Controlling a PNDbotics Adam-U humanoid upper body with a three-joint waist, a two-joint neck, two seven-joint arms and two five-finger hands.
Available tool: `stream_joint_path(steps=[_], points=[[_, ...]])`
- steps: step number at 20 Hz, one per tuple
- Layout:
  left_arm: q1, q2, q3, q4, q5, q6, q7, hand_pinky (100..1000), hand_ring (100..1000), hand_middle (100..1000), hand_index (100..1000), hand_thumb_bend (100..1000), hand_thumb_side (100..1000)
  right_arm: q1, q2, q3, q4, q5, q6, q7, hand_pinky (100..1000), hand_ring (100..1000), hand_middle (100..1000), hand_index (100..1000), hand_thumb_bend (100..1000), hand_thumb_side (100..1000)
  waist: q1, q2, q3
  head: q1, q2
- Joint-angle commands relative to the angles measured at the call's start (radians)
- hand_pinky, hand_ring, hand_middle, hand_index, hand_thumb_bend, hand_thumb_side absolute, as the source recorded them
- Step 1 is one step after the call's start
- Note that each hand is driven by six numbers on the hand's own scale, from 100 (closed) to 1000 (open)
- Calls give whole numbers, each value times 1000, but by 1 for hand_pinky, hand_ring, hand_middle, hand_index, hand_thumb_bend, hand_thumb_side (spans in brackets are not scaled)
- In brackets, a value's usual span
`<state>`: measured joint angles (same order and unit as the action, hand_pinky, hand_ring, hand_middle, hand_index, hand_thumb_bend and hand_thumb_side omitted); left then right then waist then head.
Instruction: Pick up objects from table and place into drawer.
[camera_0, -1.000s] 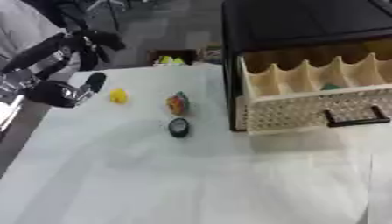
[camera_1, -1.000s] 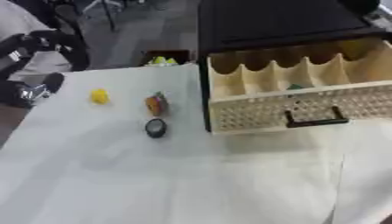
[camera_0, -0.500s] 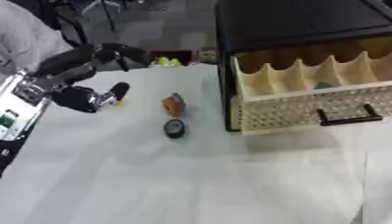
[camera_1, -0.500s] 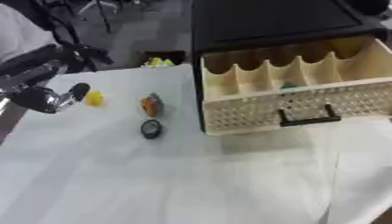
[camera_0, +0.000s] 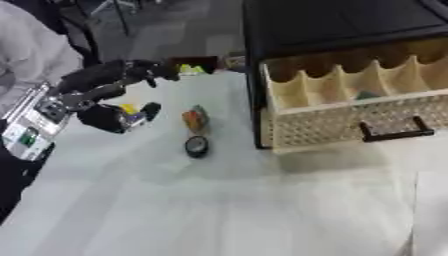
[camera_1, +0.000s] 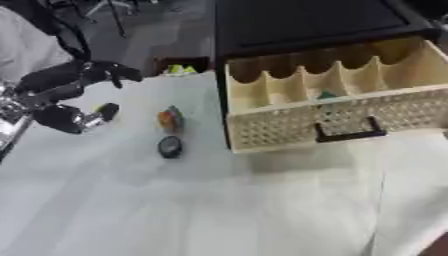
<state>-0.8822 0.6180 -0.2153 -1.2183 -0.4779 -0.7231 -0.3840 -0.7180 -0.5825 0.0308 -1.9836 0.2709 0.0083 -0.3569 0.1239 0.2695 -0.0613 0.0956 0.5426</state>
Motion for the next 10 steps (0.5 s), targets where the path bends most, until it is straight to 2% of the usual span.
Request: stream_joint_path(steps=[1, 10], points=[[-25, 15, 21, 22, -46, -184, -148, 724, 890, 855, 1000, 100, 904, -9, -12, -13, -16, -5, -3, -1, 100, 333, 326, 651, 1000, 603, -2, -13, -3, 5, -15], [-40, 0, 54, 106, -148, -184, -65, 726, 890, 850, 1000, 100, 883, -2, -12, -23, -16, -6, -5, -7, 100, 330, 322, 647, 1000, 601, 3, 4, -27, 20, -30]])
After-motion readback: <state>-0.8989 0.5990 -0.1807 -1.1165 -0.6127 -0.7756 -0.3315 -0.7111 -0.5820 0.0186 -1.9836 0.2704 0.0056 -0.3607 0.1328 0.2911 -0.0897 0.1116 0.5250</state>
